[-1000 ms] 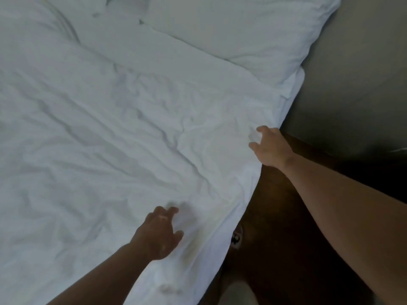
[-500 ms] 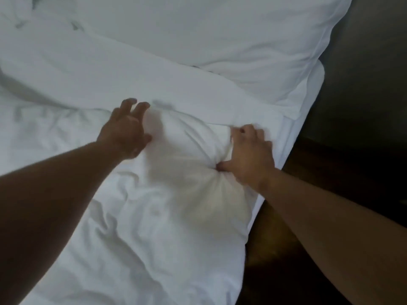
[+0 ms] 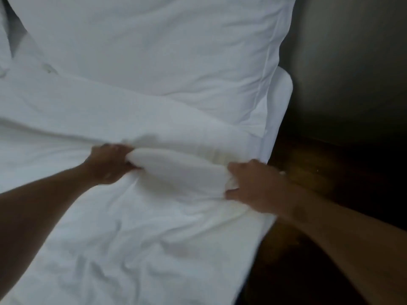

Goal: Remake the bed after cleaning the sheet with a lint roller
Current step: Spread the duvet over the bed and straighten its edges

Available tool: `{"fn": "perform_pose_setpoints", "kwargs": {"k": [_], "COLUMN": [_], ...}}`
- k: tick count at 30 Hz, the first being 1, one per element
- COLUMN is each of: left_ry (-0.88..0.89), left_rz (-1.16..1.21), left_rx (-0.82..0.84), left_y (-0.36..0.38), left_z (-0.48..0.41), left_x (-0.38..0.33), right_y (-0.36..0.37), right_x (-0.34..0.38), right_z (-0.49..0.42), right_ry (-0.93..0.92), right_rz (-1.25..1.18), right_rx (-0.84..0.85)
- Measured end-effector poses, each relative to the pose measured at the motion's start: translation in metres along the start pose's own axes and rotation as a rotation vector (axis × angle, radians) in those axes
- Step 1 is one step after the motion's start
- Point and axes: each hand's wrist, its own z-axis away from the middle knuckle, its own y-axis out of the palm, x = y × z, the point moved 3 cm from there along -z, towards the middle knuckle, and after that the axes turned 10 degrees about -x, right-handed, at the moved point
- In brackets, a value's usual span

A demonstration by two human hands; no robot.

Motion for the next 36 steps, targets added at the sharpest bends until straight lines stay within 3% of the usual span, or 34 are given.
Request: {"fn": "perform_pose_setpoints", "kwargs": {"k": [3, 7, 10, 13, 15, 17, 21, 28, 33, 36], "left_ry": [0.113, 0.035, -0.172, -0.331, -0.350, -0.343, -0.342, -0.438, -0.452, -0.368], "left_rz": [0.028, -0.015, 0.031, 0.178, 0.201, 0.228, 0.296, 0.186, 0.062, 0.054], "left_rx": [-0.216, -0.135, -0.123, -0.028, 0.143, 0.256, 0.365, 0.080, -0.126, -0.086], "left_y": [-0.015, 0.030, 0.033, 0.039, 0.053, 0.051, 0.037, 0.009, -0.016, -0.003], "left_z": [-0.031, -0.009, 0.005, 0.034, 0.065, 0.100, 0.139, 0.093, -0.040, -0.121], "left_x": [-0.058, -0.096, -0.071, -0.010, 0.039, 0.074, 0.116, 0.221, 0.274, 0.286], "right_y": [-0.041, 0.004, 0.013, -0.001, -0.001, 0.004, 0.007, 0.013, 0.054, 0.085], "right_x": [-0.070, -0.077, -0.040, 0.028, 0.087, 0.136, 0.183, 0.265, 0.323, 0.325], "right_z": [0.013, 0.008, -0.004, -0.032, -0.051, -0.068, -0.108, -0.230, -0.327, -0.344], "right_ry": [0.153, 0.246, 0.195, 0.074, -0.031, -0.092, -0.009, -0.063, -0.087, -0.266], "right_rz": [-0.076, 0.171, 0.442, 0.193, 0.051, 0.070, 0.205, 0.146, 0.001, 0.147], "right_rx": [-0.064, 0.052, -0.083, -0.285, -0.241, -0.137, -0.034, -0.105, -0.111, -0.150]}}
